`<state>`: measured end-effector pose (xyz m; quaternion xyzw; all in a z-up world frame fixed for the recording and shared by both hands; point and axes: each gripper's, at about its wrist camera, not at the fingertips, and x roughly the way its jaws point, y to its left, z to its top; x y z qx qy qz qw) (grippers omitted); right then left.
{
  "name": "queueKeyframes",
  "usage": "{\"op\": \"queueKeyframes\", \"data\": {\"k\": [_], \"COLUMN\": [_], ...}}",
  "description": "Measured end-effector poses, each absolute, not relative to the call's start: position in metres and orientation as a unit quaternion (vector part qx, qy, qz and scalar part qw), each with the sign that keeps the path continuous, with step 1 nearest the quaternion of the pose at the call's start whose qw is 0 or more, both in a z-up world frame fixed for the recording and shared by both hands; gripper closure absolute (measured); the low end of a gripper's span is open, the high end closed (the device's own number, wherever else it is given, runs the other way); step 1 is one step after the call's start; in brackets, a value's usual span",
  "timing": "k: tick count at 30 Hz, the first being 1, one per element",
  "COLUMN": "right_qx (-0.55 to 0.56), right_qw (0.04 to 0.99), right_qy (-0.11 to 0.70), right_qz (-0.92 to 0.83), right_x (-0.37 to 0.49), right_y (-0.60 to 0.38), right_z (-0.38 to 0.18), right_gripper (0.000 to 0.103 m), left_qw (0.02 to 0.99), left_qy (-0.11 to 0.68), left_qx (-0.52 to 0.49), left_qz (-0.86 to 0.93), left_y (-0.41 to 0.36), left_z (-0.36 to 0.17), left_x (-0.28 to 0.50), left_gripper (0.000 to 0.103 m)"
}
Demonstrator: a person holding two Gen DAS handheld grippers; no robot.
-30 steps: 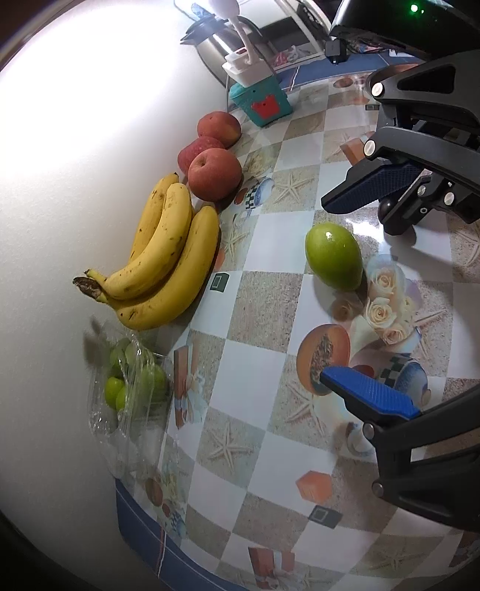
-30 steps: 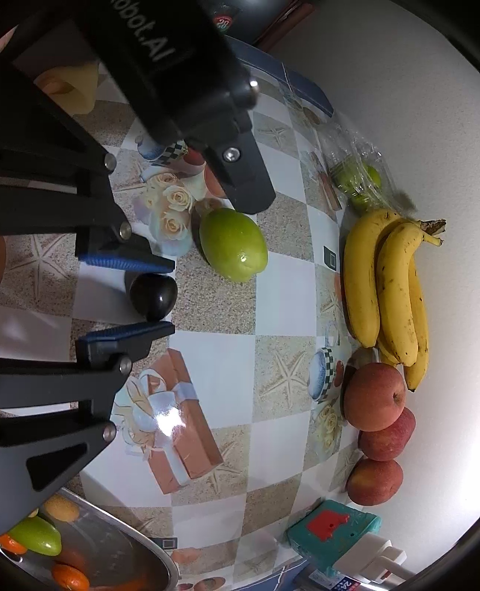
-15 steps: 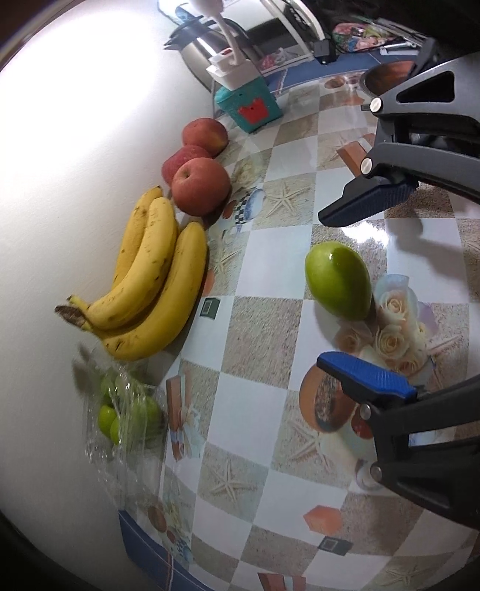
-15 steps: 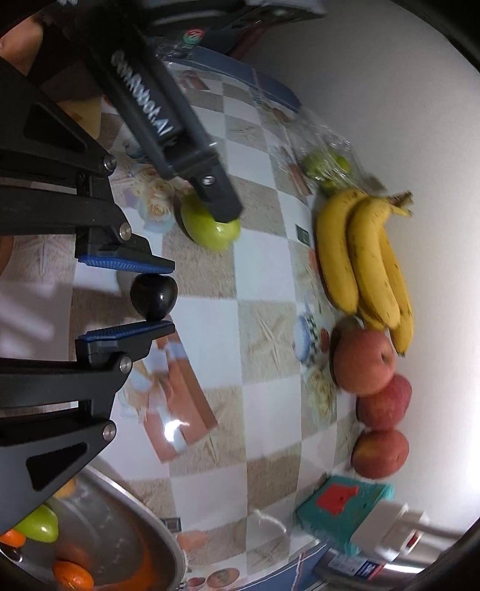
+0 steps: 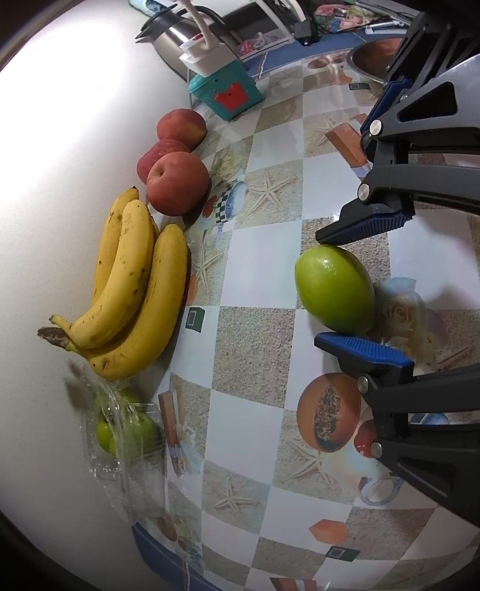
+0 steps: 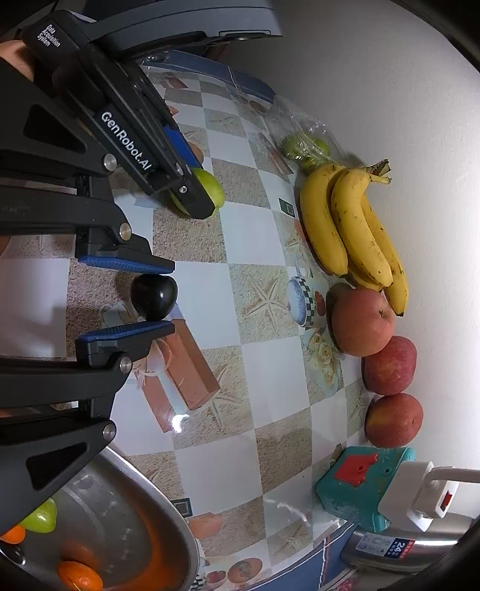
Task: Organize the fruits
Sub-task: 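Close the right tool on the plum while the left tool closes on the green mango, then carry the plum with the right tool while the left tool carries the mango over the tray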
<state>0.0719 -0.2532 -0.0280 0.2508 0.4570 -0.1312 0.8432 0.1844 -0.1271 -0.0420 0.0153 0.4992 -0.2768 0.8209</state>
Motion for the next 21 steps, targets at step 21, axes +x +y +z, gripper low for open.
{"op": "queueKeyframes", "data": {"k": [21], "right_qx": [0.263], "right_qw": [0.848], "right_qy": [0.440], "right_qz": [-0.134], "right_x": [0.041], "right_y": [-0.237], "right_z": [0.001], "right_gripper": [0.076], "left_qw": [0.823], "left_qy": [0.500], "left_qx": [-0.018], "left_qz": [-0.270], "left_y": [-0.104], "left_z": [0.002], "left_x": [0.162], "left_gripper": [0.051]}}
